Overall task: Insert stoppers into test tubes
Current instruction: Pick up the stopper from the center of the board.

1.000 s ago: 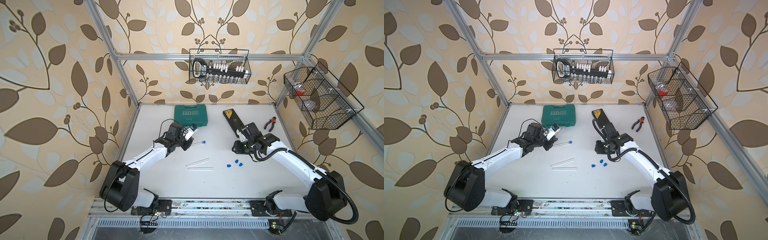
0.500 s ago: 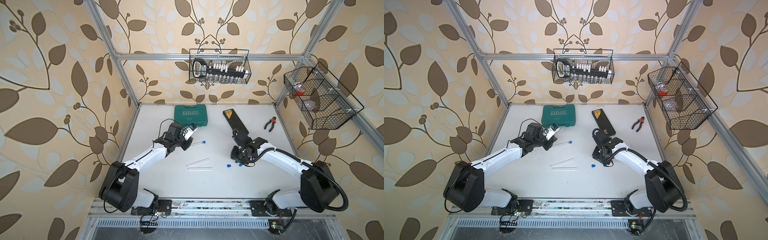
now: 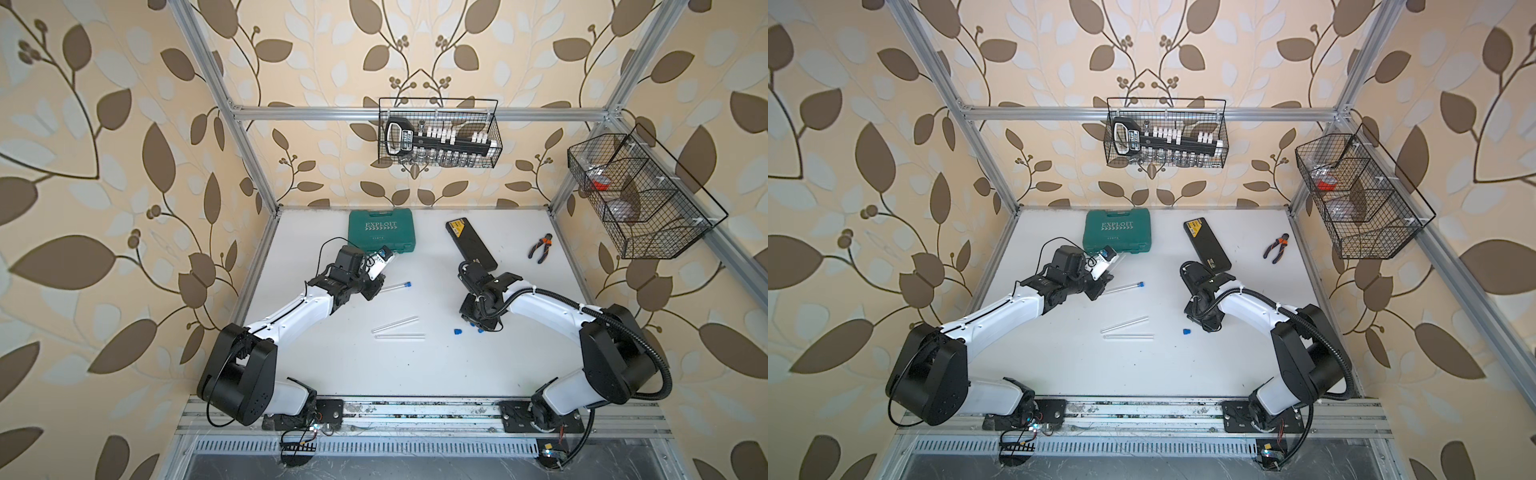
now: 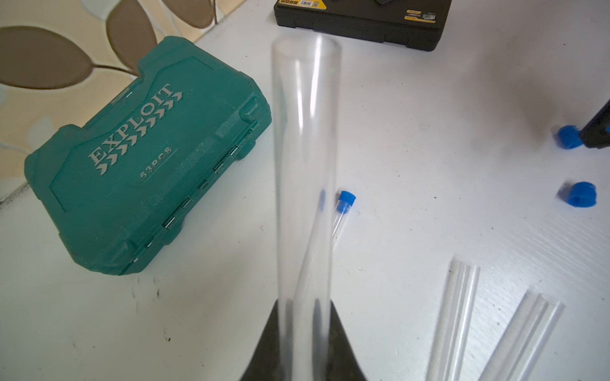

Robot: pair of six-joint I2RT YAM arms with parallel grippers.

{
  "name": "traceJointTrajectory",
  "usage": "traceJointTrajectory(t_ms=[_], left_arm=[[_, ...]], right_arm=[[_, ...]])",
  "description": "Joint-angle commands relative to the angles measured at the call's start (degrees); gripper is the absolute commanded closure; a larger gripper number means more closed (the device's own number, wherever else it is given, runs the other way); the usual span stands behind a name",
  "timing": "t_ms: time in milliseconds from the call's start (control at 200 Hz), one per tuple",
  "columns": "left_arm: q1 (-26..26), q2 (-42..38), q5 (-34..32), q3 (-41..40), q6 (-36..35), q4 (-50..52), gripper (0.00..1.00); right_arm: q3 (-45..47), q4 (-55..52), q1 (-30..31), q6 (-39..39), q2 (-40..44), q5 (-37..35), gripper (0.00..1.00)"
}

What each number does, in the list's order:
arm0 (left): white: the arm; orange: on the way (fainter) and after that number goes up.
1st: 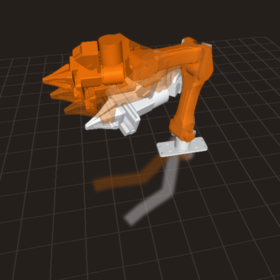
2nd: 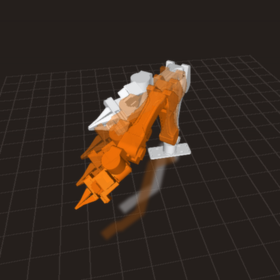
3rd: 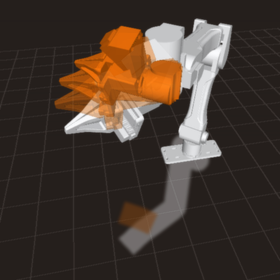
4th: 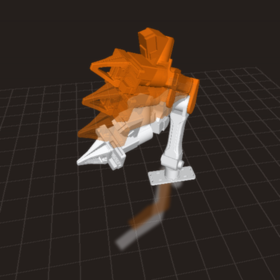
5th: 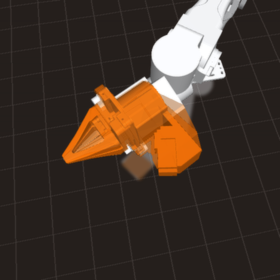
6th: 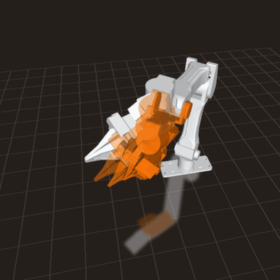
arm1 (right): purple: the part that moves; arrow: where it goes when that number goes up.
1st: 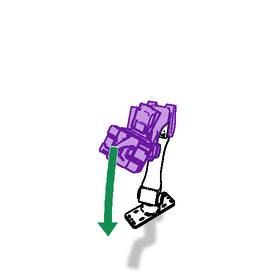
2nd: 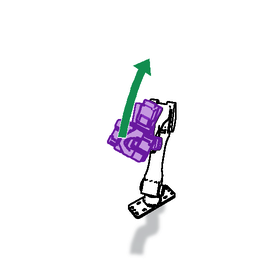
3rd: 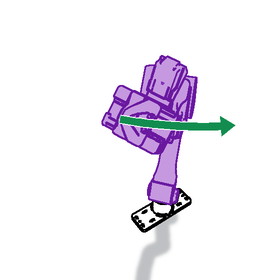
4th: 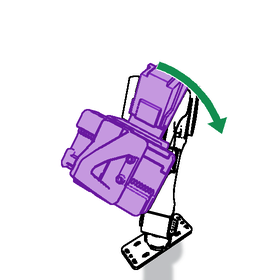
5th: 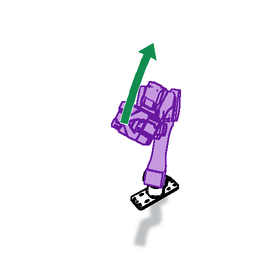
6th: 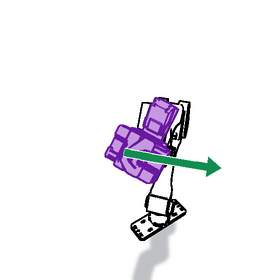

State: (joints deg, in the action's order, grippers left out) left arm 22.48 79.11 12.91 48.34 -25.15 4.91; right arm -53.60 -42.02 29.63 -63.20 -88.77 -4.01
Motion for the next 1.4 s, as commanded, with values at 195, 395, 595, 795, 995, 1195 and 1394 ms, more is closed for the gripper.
traceJointTrajectory(t_ms=[195,395,595,795,995,1195,1394], left_arm=[[0.2,-1.7,-1.1,1.8,0.2,-0.4,1.0],[0.2,-1.5,-0.7,1.8,-0.1,-0.3,1.0],[0.2,-1.4,-0.6,1.8,-0.3,-0.2,1.0],[0.2,-1.5,0.1,1.8,-0.2,-0.3,1.0],[0.2,-1.6,-0.1,1.8,-0.3,-0.3,1.0],[0.2,-1.5,-0.2,1.8,-0.6,-0.2,1.0],[0.2,-1.4,-0.3,1.8,-0.8,-0.1,1.0]], right_arm=[[-0.3,0.8,-0.2,-1.0,-2.5,-2.3,0.65],[0.3,1.6,-0.4,-0.6,-3.4,-2.4,0.67],[1.2,1.8,-1.4,-0.3,-3.7,-2.6,0.68],[2.0,2.8,-2.2,-0.1,-4.2,-2.0,0.68],[2.5,3.7,-2.3,0.0,-4.9,-1.1,0.72],[3.3,4.4,-2.6,-0.1,-5.0,-0.9,0.75],[3.5,4.4,-2.7,0.5,-5.6,-1.0,0.78]])
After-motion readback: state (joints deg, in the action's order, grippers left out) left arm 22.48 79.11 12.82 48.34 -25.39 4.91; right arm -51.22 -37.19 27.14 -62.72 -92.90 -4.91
